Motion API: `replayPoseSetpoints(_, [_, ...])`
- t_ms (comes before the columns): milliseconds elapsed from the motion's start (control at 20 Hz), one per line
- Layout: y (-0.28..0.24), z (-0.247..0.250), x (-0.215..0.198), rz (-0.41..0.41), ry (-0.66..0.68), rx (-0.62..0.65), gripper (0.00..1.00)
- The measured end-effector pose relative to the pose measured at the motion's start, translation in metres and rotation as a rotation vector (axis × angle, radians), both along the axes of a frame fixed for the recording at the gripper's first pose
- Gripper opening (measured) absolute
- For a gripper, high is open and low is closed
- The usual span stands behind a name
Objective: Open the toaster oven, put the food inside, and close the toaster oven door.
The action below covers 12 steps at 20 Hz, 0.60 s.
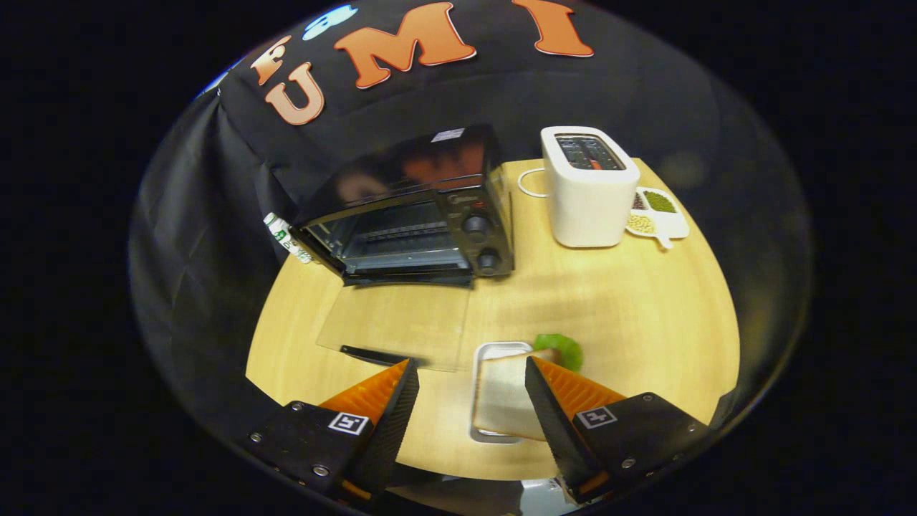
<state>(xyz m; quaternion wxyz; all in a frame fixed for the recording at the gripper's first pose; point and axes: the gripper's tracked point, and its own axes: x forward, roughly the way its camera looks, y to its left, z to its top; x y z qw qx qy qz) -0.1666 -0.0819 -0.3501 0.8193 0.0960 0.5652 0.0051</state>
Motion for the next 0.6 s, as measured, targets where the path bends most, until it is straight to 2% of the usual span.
replayPoseSetpoints(100, [-0.026, -0.008, -0.008, -0.011, 0.033, -0.02, 0.89])
replayPoseSetpoints(250, [-0.039, -0.029, -0.016, -0.012, 0.106, 0.018, 0.9])
replayPoseSetpoints(500, [-0.048, -0.068, -0.034, 0.059, 0.245, 0.091, 0.9])
replayPoseSetpoints(600, [-0.041, -0.078, -0.037, 0.062, 0.29, 0.167, 0.9])
